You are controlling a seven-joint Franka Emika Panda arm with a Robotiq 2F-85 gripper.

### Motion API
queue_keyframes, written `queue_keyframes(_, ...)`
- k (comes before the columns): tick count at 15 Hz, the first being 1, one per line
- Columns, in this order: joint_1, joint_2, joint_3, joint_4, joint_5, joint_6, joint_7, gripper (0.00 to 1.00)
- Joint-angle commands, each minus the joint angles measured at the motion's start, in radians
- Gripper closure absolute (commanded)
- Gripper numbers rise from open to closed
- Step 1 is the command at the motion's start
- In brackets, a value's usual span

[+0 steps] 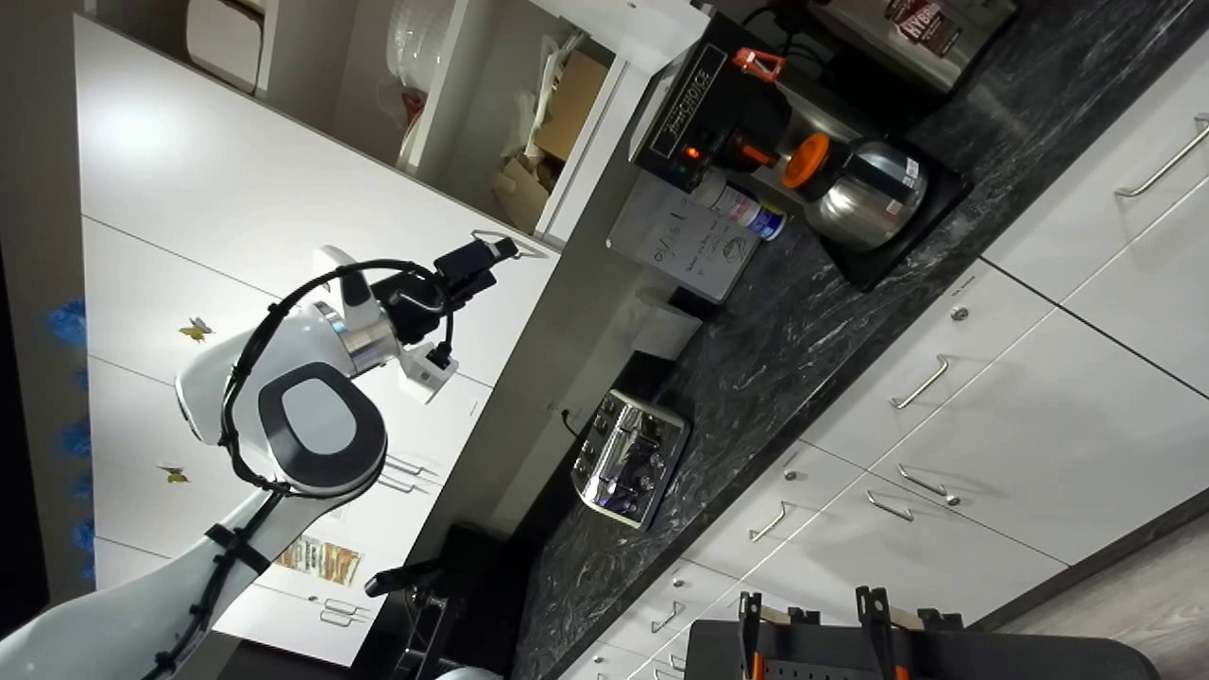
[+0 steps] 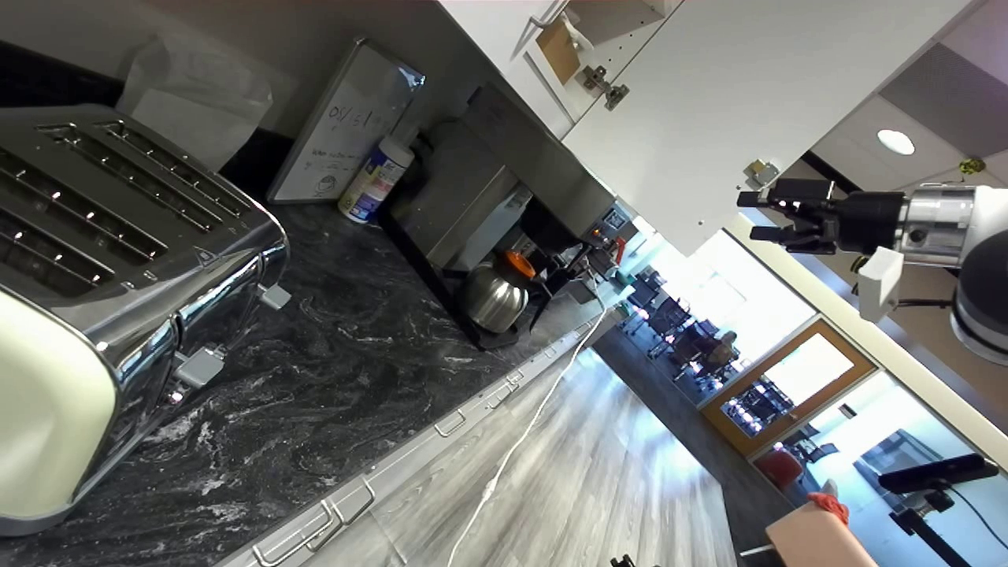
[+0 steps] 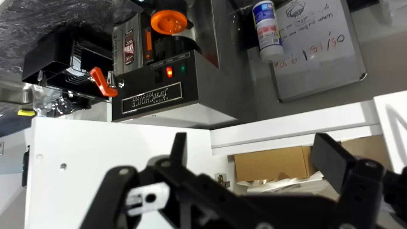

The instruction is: Close the open upper cabinet door

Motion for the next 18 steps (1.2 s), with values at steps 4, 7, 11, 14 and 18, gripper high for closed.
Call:
queue_keyframes(4, -0.053, 0.202, -0.004, 0.149, 0.035, 0.150, 0.061, 0.00)
queue_keyframes(7, -0.113, 0.247, -0.002, 0.217, 0.043, 0.143, 0.095, 0.00)
queue_keyframes(11, -0.313, 0.299, 0.074, 0.274, 0.043, 0.166, 0.239, 0.00)
queue_keyframes(14, -0.465, 0.328, 0.145, 0.302, 0.046, 0.182, 0.362, 0.00)
queue_keyframes(18, -0.532, 0.315, 0.179, 0.285, 0.045, 0.168, 0.403, 0.00)
